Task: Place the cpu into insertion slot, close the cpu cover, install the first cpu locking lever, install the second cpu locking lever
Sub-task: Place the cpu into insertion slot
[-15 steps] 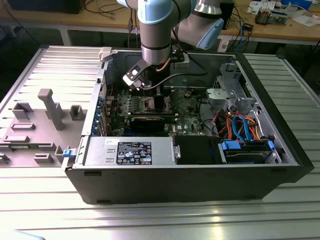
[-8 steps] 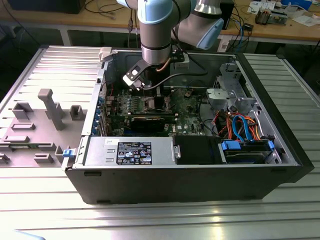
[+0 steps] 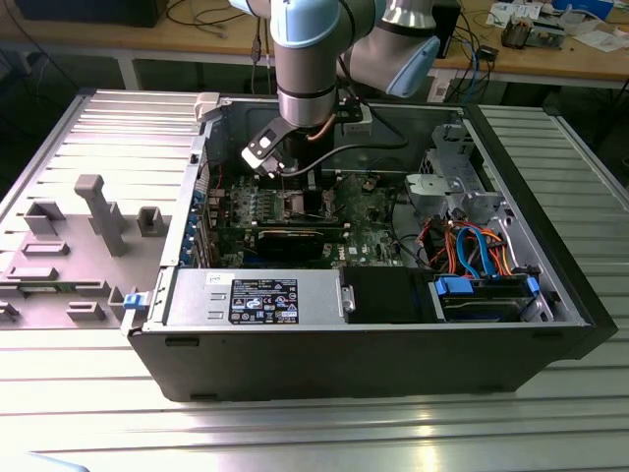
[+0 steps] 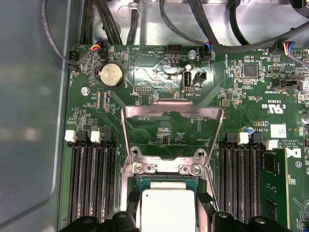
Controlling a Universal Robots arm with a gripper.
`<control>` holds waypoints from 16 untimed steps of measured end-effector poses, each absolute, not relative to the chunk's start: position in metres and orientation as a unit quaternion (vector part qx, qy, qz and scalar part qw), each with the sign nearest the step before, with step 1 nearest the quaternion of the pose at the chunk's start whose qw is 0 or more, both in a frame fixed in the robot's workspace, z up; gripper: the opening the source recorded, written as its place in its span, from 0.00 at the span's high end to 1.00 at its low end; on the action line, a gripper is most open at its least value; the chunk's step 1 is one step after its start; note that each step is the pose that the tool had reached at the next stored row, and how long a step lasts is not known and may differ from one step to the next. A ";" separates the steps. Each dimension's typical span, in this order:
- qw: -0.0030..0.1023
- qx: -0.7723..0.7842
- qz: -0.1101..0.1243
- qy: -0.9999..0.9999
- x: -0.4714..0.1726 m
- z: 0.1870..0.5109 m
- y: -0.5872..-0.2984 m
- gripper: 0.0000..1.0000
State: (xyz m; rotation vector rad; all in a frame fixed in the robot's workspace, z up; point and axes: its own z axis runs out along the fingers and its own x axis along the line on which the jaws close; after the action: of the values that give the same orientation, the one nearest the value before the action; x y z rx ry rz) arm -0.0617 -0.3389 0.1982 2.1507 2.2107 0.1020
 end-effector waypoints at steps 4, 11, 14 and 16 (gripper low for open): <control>0.028 0.698 0.033 0.715 -0.061 0.198 -0.338 0.38; 0.028 0.702 0.033 0.711 -0.061 0.198 -0.337 0.38; 0.028 0.704 0.033 0.709 -0.061 0.197 -0.334 0.38; 0.028 0.705 0.033 0.708 -0.061 0.197 -0.334 0.38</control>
State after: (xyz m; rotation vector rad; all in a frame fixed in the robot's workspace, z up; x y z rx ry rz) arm -0.0614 -0.3336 0.1969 2.1771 2.1846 0.1012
